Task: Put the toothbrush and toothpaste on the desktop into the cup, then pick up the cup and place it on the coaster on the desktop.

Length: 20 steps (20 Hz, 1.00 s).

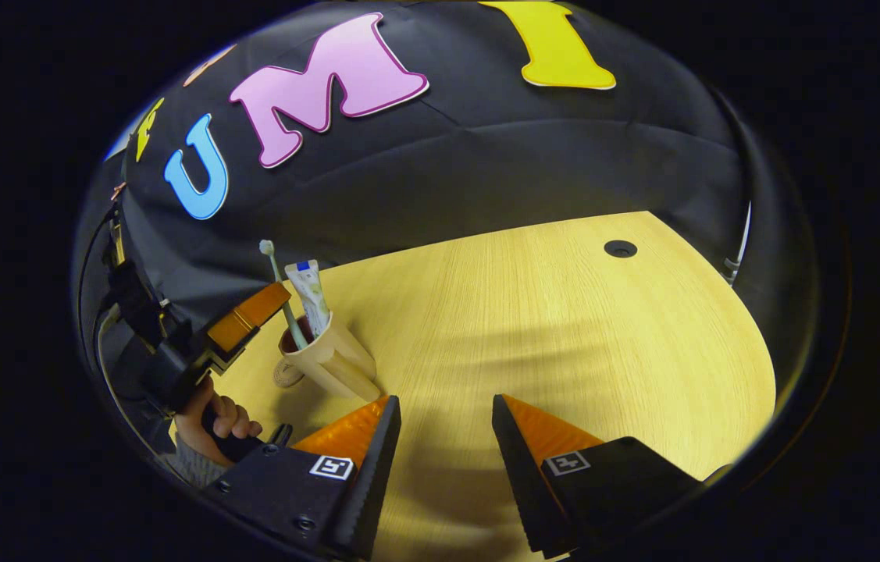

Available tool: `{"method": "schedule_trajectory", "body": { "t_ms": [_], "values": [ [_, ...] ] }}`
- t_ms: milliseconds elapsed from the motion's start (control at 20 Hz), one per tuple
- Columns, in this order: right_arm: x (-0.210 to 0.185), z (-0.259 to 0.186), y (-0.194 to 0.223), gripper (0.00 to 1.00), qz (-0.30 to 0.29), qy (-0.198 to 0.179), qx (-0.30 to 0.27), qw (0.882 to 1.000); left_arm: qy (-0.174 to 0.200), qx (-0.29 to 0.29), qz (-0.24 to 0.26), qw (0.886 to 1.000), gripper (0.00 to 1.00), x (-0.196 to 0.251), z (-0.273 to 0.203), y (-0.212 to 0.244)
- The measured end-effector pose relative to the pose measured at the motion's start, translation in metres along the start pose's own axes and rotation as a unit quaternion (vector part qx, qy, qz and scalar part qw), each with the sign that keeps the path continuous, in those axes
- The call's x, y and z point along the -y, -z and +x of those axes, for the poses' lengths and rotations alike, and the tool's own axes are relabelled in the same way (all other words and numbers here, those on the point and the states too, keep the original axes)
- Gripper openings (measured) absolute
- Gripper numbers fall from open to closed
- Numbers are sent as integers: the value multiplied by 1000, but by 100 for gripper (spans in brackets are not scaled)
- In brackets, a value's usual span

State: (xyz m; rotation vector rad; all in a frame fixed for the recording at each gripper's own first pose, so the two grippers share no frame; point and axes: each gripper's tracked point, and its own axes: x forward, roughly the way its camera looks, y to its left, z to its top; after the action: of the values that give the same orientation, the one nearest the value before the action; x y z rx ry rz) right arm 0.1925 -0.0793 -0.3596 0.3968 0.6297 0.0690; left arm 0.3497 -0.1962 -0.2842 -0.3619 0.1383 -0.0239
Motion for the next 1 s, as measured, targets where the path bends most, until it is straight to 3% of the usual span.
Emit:
{"method": "schedule_trajectory", "body": {
  "t_ms": [150,400,450,500,550,700,750,800,850,1000],
  "values": [
    [1,0,2,73,-7,-1,0,1000,4,1,12,1000,6,3,0,10],
    [-12,-2,-11,73,-22,-19,14,999,19,-17,15,1000,18,2,-6,13],
    [-15,-2,-13,74,-28,-23,13,999,20,-18,20,999,8,0,-6,14],
    [-19,-1,-16,65,-32,-27,13,999,21,-21,25,999,21,-1,-7,14],
    [-23,-2,-19,74,-36,-33,13,999,21,-24,33,999,22,-2,-8,16],
    [-35,-2,-32,78,-59,-57,11,997,24,-34,60,997,25,-4,-16,17],
    [-38,-2,-37,79,-70,-65,9,995,25,-37,66,997,33,-5,-20,17],
    [-40,-2,-41,79,-81,-67,7,994,26,-39,69,996,63,-7,-26,15],
    [-42,0,-45,79,-91,-72,3,993,29,-43,69,996,56,-8,-33,13],
    [-52,8,-42,79,-122,-90,-40,988,28,-53,78,995,70,-24,-62,4]
  ]
}}
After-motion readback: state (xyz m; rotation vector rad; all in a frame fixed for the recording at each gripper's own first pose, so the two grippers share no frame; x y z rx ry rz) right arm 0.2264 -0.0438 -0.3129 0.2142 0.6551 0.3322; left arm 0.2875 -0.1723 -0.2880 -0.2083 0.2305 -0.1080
